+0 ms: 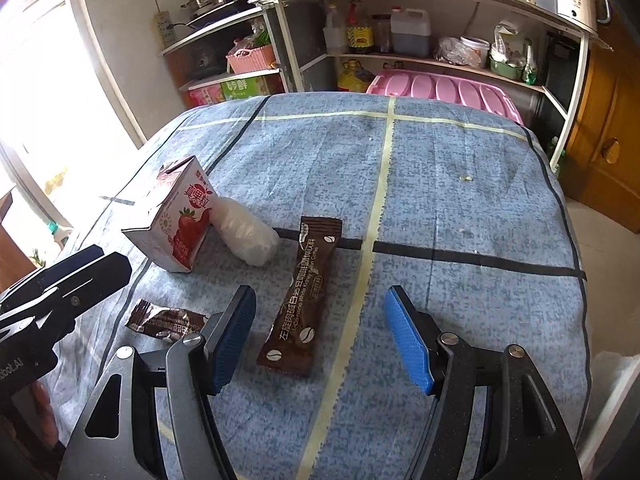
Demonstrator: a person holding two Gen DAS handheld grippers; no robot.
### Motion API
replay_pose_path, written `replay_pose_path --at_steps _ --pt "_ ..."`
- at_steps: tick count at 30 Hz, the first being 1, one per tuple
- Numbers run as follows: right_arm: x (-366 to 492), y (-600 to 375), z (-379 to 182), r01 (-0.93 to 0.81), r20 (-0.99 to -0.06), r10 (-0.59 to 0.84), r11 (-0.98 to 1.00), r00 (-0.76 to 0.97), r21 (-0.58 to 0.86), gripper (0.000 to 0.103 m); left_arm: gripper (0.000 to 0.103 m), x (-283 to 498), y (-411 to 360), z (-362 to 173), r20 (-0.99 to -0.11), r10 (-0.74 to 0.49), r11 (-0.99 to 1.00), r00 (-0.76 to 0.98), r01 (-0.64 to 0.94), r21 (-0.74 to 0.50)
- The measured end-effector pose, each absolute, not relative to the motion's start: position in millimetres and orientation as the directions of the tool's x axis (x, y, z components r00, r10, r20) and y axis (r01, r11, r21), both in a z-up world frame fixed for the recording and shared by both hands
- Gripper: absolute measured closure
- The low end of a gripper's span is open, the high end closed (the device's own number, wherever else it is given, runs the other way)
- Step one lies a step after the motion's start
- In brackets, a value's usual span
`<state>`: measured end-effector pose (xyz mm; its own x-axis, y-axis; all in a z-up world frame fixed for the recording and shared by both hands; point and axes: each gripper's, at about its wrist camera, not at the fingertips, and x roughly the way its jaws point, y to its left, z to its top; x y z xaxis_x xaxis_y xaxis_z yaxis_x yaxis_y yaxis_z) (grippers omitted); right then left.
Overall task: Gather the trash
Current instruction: 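Grasp the pink milk carton with the left tool while the right tool grasps a brown wrapper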
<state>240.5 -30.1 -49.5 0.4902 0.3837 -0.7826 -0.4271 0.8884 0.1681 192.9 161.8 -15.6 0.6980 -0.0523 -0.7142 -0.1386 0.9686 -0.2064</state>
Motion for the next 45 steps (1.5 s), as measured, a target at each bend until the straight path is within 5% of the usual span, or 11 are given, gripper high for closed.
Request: replay_pose_path --at_steps 11,19,22,24,45 --pt "244.2 -26.3 -54.9 -0.43 -0.779 0.373 0.891 0.504 0.149 0.037 0.039 227.6 158.4 -21.8 -0.722 0.0 0.976 0.692 -0.157 -0.151" --pt "246.5 -27.6 -54.8 -0.415 -0.777 0.359 0.899 0.516 0.14 0.065 0.04 234.6 162.4 -26.2 -0.725 0.028 0.973 0.688 -0.186 -0.139" --pt "246.0 -28.2 -54.3 -0.413 -0.777 0.354 0.901 0.52 0.134 0.079 0.056 235.6 162.6 -27.8 -0.728 0.024 0.973 0.685 -0.182 -0.139" --pt "246.4 -30.4 -54.3 -0.408 -0.776 0.357 0.902 0.519 0.142 0.079 0.066 236.3 163.2 -28.8 -0.732 0.023 0.973 0.681 -0.182 -0.138" --pt "200.9 -32.2 -54.0 -0.491 -0.783 0.433 0.85 0.447 0.19 0.082 0.066 186.6 172.2 -20.2 -0.719 0.016 0.965 0.695 -0.198 -0.17"
